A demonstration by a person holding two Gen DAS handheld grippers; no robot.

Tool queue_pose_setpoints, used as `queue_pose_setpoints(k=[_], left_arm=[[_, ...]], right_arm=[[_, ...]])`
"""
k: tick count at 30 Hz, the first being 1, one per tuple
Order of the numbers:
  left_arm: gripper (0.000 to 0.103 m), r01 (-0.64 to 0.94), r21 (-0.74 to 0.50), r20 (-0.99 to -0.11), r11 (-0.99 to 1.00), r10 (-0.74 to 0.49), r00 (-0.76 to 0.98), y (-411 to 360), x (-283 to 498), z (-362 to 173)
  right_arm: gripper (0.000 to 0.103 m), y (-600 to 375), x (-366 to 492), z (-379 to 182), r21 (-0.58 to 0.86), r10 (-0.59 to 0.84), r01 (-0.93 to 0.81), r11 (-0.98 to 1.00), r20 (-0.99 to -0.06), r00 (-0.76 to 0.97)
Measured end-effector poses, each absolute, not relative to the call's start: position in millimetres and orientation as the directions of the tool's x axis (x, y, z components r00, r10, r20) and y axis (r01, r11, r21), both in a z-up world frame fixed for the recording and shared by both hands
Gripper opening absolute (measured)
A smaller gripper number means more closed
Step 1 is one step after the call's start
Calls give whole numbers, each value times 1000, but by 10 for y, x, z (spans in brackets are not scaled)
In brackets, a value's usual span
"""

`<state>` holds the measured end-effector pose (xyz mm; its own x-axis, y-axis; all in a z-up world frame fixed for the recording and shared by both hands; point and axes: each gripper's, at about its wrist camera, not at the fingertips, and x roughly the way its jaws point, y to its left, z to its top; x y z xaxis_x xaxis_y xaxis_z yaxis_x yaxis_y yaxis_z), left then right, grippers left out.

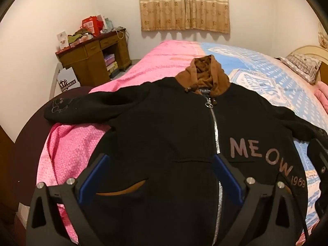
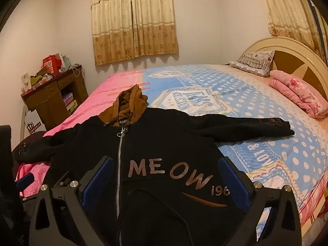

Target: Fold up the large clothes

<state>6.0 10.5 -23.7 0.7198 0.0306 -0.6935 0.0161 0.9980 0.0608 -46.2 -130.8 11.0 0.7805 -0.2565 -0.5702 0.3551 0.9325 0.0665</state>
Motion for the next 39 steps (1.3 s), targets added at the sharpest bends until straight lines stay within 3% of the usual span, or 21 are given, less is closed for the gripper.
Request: queue_pose_setpoints(k=[39], left_arm=[[101, 17, 121, -687, 993, 71, 724, 69, 41, -290]], right_arm=[[102, -1255, -409, 6, 61, -246, 354, 933, -611, 752]])
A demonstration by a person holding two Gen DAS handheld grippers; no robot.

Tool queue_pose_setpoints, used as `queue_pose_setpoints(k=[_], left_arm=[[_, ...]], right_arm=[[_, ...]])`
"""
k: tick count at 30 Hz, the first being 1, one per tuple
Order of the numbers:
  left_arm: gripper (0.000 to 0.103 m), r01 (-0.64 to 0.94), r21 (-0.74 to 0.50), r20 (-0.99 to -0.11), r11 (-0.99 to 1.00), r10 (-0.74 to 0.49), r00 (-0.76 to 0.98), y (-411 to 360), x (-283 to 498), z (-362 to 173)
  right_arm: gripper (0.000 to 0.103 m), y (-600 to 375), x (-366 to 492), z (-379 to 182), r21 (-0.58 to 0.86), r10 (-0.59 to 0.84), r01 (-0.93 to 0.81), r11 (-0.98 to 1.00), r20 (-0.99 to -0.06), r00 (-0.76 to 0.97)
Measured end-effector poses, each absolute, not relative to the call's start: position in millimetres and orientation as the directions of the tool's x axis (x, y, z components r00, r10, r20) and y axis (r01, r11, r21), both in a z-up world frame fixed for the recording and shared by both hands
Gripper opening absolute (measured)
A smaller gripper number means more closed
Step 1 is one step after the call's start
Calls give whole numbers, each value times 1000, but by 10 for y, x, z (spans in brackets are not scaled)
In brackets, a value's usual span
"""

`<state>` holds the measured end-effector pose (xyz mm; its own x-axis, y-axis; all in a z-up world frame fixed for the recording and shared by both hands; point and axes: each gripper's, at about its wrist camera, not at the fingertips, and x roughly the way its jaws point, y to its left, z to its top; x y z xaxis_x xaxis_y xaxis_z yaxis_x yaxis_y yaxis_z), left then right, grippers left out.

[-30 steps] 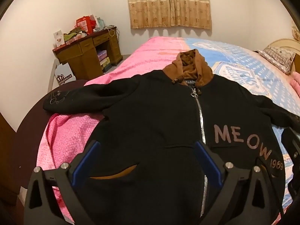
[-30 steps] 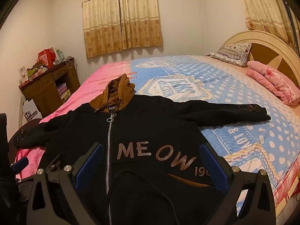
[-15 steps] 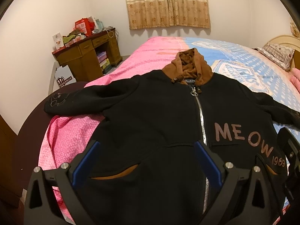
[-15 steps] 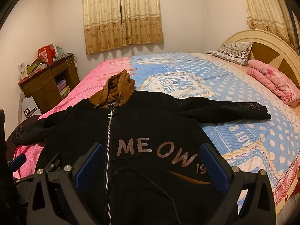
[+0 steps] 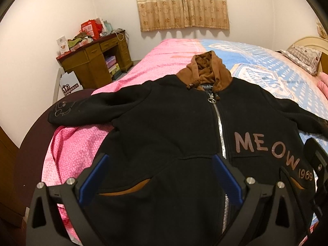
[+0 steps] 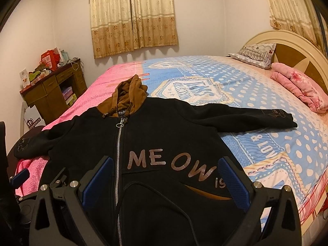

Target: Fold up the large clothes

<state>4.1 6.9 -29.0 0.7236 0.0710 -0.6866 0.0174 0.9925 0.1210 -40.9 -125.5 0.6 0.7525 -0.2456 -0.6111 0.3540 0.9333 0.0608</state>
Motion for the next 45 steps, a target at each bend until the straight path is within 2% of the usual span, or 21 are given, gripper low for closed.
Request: queue_pose_setpoints(k=[45], left_arm=[[101, 57, 120, -730, 991, 49, 681, -95, 128, -415]], right_arm=[[102, -1550, -347, -83, 74, -263, 399, 914, -642, 720]])
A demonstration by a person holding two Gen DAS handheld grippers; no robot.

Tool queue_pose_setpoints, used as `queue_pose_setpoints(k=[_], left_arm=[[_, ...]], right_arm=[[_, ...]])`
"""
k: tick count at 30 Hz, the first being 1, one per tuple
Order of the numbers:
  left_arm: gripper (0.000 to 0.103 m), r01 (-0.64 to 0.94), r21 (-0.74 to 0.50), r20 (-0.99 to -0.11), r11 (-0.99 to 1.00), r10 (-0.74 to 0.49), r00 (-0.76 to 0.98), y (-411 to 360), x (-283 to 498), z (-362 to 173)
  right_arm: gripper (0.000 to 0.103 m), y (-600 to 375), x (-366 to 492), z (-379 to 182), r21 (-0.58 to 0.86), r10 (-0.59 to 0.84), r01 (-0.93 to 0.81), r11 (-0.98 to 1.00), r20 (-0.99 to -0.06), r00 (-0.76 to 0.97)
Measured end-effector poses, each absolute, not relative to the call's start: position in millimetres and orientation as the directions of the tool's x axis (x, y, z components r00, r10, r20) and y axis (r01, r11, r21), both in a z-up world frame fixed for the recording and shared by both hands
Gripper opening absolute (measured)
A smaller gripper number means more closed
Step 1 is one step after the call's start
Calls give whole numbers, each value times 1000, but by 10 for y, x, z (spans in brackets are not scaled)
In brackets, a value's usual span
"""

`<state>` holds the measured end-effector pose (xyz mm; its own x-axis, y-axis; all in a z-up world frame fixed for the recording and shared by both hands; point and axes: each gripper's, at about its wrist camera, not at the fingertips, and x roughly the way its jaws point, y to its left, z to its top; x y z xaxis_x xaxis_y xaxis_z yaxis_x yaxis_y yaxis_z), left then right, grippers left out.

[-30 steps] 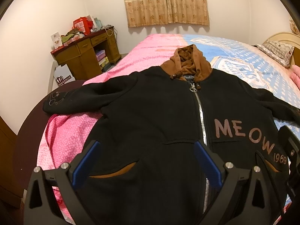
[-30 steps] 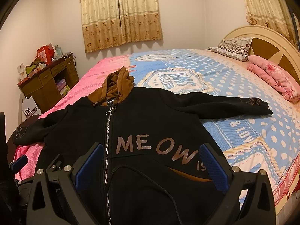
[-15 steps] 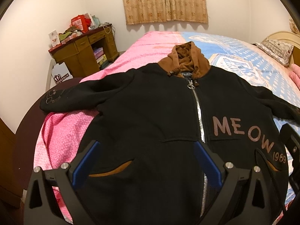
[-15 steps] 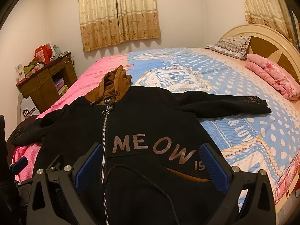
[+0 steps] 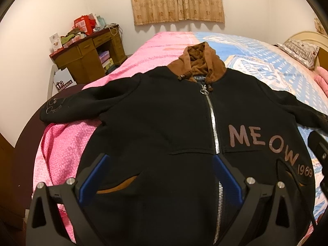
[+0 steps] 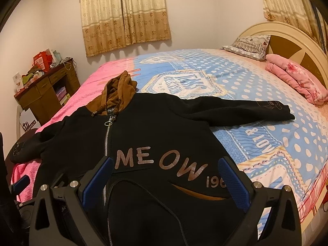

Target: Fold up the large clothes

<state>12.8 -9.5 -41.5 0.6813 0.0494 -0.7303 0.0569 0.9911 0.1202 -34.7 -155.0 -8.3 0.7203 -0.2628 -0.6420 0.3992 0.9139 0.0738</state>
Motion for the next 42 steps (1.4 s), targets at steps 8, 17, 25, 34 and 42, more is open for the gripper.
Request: queue_pose_setpoints(k=[8, 17, 25, 34, 42], left_arm=[[102, 76, 102, -744, 992, 25, 668, 127, 356, -515], [102, -58, 160, -676, 985, 152, 721, 608, 1013, -518], [102, -92, 164, -682, 982, 180, 709, 634, 1521, -879], [103, -92, 125, -742, 988, 155, 653, 715, 1645, -1126], [103, -90, 146, -742, 985, 169, 649, 680, 1640, -1143]], right_arm=[[102, -2095, -263, -152, 120, -257, 428, 896, -647, 718], [53, -4069, -392, -382, 303, -327, 658, 690, -680, 657], [53, -5736, -766, -907, 633, -317, 720, 284, -647, 694], [54, -6150, -480, -1186, 721, -293, 675, 157, -618, 729], [19, -5913, -128, -729, 428, -423, 806, 410, -693, 583]])
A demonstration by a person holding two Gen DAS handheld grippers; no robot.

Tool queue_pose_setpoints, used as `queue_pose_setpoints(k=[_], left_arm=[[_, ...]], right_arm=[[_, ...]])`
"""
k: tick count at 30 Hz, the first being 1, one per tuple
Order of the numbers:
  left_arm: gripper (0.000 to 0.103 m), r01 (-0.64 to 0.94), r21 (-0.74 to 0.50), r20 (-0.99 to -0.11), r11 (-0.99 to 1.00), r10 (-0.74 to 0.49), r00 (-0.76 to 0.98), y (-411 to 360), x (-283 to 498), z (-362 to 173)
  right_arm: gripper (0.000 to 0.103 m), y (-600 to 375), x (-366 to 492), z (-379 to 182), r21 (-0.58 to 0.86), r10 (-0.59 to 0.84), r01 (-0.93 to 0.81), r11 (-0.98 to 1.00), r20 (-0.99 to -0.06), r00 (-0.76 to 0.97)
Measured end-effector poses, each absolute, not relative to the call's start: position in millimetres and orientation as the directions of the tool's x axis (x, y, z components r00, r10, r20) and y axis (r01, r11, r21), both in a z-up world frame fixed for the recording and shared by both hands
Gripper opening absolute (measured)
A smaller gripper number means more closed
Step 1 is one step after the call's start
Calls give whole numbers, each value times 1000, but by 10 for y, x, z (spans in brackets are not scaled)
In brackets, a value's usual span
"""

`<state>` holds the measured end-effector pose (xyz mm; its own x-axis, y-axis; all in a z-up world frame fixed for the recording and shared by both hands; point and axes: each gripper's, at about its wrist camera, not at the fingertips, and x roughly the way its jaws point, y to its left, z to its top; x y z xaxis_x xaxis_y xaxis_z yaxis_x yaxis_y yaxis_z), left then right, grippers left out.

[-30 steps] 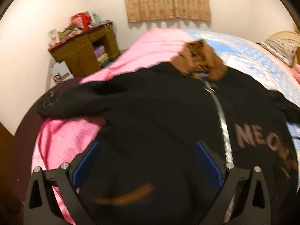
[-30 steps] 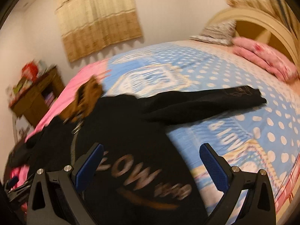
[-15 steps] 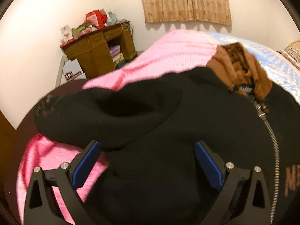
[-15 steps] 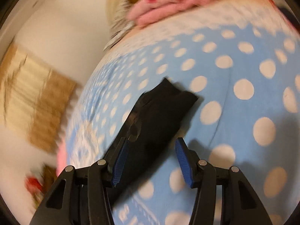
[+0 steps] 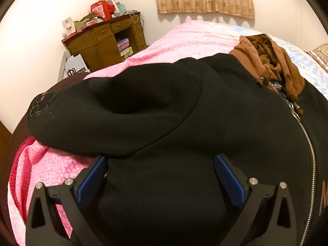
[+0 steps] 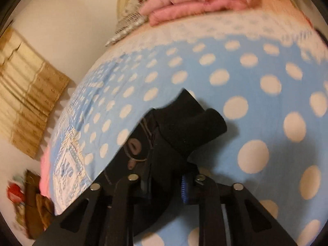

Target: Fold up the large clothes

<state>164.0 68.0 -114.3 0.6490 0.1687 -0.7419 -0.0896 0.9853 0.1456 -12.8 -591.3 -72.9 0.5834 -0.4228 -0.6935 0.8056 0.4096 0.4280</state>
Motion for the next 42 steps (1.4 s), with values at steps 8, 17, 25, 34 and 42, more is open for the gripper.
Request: queue_pose_setpoints(k=[8, 17, 25, 34, 42], left_arm=[[103, -89, 134, -738, 987, 159, 655, 706, 1648, -1145], [103, -97, 44, -737, 994, 98, 669, 845, 1632, -1130], [103, -118, -173, -745, 978, -52, 665, 1142, 1669, -1187], [103, -115, -174, -740, 978, -52, 670, 1125, 1656, -1213], [103, -116, -173, -740, 978, -52, 670, 1123, 1654, -1216]], right_arm=[[19, -4545, 505, 602, 217, -459, 624, 751, -508, 729], [19, -1990, 1718, 436, 101, -48, 124, 987, -555, 831], [19, -910, 2308, -873, 230, 265, -140, 963, -715, 648], [84, -777, 2360, -1067, 517, 564, -262, 815, -603, 563], [84, -943, 2030, -515, 512, 551, -272, 814, -535, 641]])
